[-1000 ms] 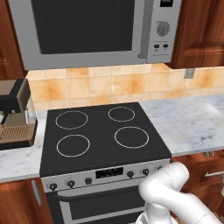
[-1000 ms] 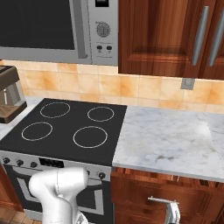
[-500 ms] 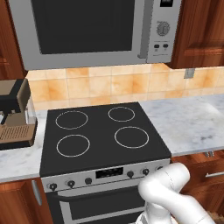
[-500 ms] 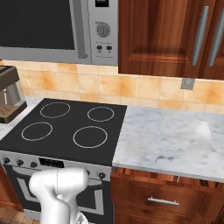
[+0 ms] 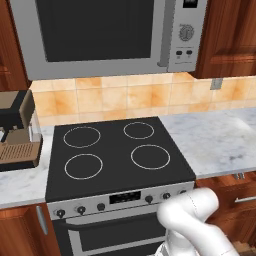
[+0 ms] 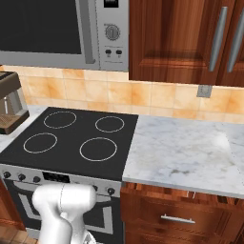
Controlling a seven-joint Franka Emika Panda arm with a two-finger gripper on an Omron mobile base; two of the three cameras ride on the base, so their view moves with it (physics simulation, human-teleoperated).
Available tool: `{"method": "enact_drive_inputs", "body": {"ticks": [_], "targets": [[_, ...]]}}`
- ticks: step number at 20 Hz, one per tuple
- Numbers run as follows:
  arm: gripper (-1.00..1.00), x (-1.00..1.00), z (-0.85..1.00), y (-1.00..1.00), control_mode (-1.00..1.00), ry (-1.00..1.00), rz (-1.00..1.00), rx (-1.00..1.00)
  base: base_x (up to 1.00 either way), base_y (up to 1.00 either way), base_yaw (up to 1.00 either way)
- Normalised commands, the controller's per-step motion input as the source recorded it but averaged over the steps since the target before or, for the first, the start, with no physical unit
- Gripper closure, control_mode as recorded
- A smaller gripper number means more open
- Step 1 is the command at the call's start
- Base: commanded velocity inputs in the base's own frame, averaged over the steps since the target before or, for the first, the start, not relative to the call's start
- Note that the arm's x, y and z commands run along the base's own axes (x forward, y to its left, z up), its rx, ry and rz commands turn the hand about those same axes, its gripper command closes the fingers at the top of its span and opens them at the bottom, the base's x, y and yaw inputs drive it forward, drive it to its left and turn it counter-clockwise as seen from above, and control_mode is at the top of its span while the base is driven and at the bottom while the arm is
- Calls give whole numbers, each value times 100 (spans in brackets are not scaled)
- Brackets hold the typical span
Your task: Take the tongs from the drawer on the right and place them on the dining counter next to the tray containing the hot dog.
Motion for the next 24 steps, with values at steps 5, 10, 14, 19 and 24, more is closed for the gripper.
{"method": "enact_drive_inputs", "body": {"ticks": [5, 10, 14, 19, 24], "targets": [[-100, -5, 100, 71, -100, 14, 0, -41, 0, 0, 0], [-100, -1, 100, 88, -100, 29, -3, -55, 0, 0, 0], [-100, 0, 96, 76, -100, 29, -6, -56, 0, 0, 0], [-100, 0, 77, 74, -100, 18, -8, -54, 0, 0, 0], [-100, 0, 86, 18, -100, 42, -12, -38, 0, 0, 0]]}}
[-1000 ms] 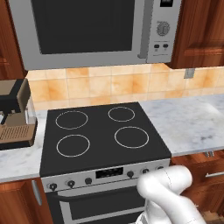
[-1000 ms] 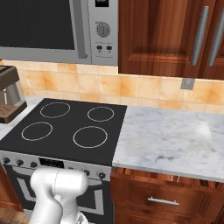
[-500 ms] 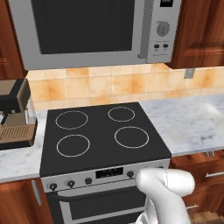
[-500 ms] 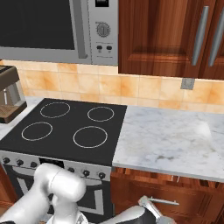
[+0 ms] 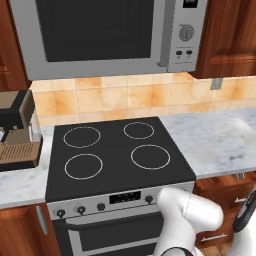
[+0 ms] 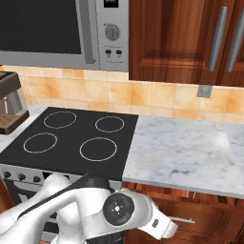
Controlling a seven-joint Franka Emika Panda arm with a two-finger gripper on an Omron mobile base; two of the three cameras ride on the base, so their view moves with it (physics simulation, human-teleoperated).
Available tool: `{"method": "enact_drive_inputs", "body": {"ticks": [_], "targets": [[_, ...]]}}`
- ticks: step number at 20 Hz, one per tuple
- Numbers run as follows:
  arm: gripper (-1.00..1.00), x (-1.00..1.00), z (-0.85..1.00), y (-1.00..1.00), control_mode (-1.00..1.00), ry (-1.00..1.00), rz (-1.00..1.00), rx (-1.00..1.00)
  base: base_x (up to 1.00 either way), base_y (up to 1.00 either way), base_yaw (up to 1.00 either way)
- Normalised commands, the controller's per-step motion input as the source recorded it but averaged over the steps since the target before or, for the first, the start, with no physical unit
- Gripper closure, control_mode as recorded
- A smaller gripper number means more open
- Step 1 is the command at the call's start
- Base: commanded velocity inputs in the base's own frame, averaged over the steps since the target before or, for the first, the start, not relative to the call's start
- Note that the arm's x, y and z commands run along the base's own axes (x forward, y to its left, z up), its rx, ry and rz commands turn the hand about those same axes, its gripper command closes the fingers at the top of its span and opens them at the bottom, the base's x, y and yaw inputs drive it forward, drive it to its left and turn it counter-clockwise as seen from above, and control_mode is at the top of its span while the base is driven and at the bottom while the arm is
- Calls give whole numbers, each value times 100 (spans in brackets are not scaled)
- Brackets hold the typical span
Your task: Take the tongs from the drawer on the right and place them on the dining counter next to the tray containing the hot dog.
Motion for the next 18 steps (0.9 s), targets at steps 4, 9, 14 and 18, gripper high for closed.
{"method": "enact_drive_inputs", "body": {"ticks": [4, 9, 14, 18], "targets": [[-100, 0, 37, -12, -100, 28, -17, -6, 0, 0, 0], [-100, 20, 0, -10, -100, 13, -18, 16, 0, 0, 0], [-100, 34, 3, -45, -100, 25, -39, 37, 0, 0, 0], [-100, 43, 5, -58, -100, 29, -33, 46, 0, 0, 0]]}}
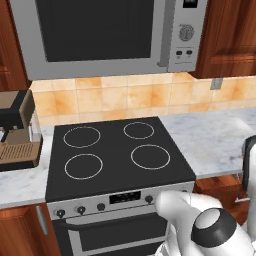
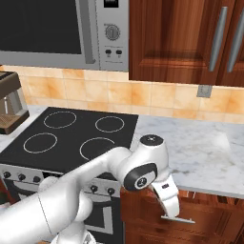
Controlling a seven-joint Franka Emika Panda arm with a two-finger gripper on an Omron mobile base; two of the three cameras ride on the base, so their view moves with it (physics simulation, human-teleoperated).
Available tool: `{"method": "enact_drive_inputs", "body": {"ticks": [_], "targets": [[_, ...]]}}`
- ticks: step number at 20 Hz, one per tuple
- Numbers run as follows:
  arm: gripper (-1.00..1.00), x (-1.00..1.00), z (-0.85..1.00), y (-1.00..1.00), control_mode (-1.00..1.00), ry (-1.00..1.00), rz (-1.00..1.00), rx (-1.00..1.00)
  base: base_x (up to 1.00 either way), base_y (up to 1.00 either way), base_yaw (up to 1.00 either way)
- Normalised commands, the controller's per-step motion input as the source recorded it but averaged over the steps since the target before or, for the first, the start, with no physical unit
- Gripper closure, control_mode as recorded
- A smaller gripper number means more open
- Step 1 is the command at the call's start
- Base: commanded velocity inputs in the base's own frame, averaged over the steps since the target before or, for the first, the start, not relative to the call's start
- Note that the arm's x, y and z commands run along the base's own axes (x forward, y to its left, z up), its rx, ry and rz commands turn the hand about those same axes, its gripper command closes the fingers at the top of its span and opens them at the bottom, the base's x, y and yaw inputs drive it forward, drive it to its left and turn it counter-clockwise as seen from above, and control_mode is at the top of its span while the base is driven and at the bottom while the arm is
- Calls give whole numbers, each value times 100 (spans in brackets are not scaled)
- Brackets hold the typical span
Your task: Take the tongs from the drawer on the right and place them on the dining counter next to the tray containing the hot dog.
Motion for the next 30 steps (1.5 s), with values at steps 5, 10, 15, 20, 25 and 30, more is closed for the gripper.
{"method": "enact_drive_inputs", "body": {"ticks": [5, 10, 15, 20, 25, 30], "targets": [[-100, 5, -5, -15, -100, 2, -1, 13, 0, 0, 0], [-100, 20, -31, 0, -100, -13, 0, 0, 0, 0, 0], [-100, 44, -39, 0, -100, -8, 0, 0, 0, 0, 0], [-100, 32, -50, 0, -100, 0, 0, 0, 0, 0, 0], [-100, 11, -48, 0, -100, -1, 0, 0, 0, 0, 0], [-100, 11, -38, 0, -100, -4, 0, 0, 0, 0, 0]]}}
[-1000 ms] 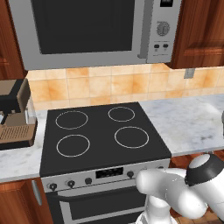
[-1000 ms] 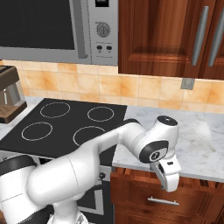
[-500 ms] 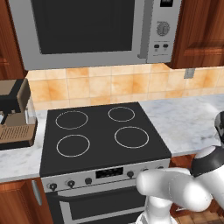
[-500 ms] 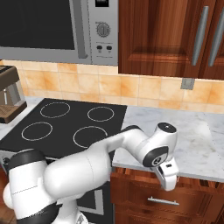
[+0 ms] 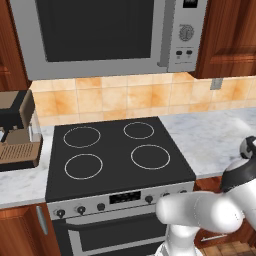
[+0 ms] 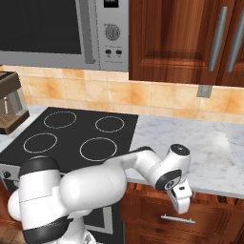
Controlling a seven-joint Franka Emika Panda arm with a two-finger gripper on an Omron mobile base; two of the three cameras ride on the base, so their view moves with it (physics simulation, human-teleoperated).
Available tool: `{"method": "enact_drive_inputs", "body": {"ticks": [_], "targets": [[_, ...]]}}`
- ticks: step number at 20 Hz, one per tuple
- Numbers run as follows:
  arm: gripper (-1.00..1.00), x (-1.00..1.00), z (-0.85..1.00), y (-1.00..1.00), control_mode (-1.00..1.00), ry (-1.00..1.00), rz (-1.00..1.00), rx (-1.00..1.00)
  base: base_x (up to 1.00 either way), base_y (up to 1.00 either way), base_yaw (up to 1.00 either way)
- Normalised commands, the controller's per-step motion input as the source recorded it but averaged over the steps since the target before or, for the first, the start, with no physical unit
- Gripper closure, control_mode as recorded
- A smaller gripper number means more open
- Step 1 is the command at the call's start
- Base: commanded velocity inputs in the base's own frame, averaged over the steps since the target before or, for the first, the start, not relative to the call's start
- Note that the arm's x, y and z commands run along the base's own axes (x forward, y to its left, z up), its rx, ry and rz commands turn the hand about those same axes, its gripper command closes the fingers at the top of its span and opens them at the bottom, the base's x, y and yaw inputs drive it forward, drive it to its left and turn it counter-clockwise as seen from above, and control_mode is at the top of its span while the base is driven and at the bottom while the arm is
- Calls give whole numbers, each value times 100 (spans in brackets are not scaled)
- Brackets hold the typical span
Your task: Take the tongs from the drawer on the right and place them on the dining counter next to the tray containing the hot dog.
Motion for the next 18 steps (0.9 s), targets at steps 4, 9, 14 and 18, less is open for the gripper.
{"method": "enact_drive_inputs", "body": {"ticks": [4, 9, 14, 18], "targets": [[-100, 16, -30, 0, -100, -5, 0, 0, 0, 0, 0], [-100, 19, -21, 0, -100, -8, 0, 0, 0, 0, 0], [-100, 17, -15, 0, -100, -9, -2, 0, 0, 0, 0], [-100, 9, -8, 0, -100, -8, -1, 0, 0, 0, 0]]}}
